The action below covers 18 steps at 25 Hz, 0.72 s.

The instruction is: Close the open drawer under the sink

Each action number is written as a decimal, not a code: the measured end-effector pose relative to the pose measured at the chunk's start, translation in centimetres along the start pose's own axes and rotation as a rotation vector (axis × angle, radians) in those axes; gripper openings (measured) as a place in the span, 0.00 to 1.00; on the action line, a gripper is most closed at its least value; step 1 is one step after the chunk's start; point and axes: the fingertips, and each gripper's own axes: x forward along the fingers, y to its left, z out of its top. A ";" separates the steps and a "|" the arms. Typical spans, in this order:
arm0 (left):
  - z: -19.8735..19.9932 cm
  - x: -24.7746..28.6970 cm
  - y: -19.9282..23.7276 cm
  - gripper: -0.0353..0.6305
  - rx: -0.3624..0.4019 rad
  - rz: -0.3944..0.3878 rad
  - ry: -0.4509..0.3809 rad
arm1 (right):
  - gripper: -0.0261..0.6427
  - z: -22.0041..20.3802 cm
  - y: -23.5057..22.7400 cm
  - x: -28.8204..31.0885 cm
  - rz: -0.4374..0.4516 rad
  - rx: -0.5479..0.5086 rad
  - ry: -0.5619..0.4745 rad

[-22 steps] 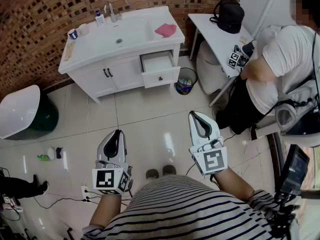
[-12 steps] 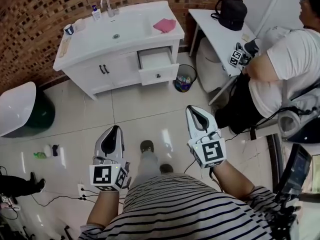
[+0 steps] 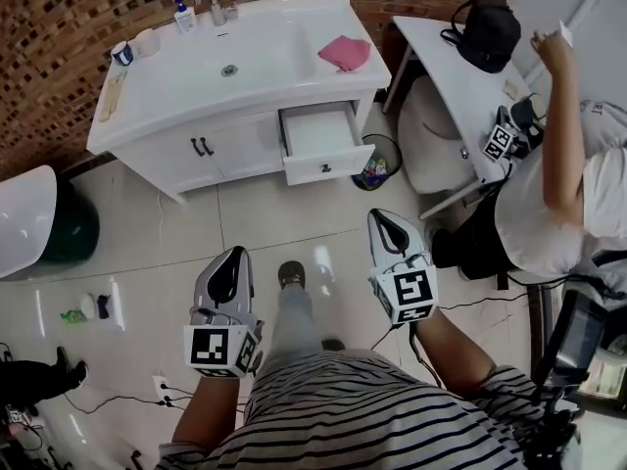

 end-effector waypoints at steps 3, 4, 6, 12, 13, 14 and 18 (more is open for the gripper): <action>0.0 5.3 3.1 0.09 0.007 -0.035 0.029 | 0.04 -2.5 -0.9 6.2 -0.022 0.017 0.061; -0.1 7.0 4.1 0.09 0.005 -0.051 0.040 | 0.04 -3.5 -1.3 8.2 -0.030 0.024 0.085; -0.5 10.3 5.6 0.09 -0.004 -0.082 0.057 | 0.04 -6.0 -2.2 11.8 -0.043 0.040 0.136; -5.1 18.2 7.4 0.09 -0.020 -0.111 0.132 | 0.04 -16.0 -4.6 20.5 -0.088 0.058 0.303; -6.2 19.1 7.3 0.09 -0.031 -0.114 0.145 | 0.04 -17.5 -4.9 21.7 -0.093 0.064 0.321; -7.2 19.9 7.1 0.09 -0.041 -0.118 0.156 | 0.04 -18.9 -5.1 22.8 -0.096 0.070 0.336; -9.7 22.4 6.4 0.09 -0.057 -0.130 0.175 | 0.04 -23.2 -6.0 26.2 -0.110 0.086 0.372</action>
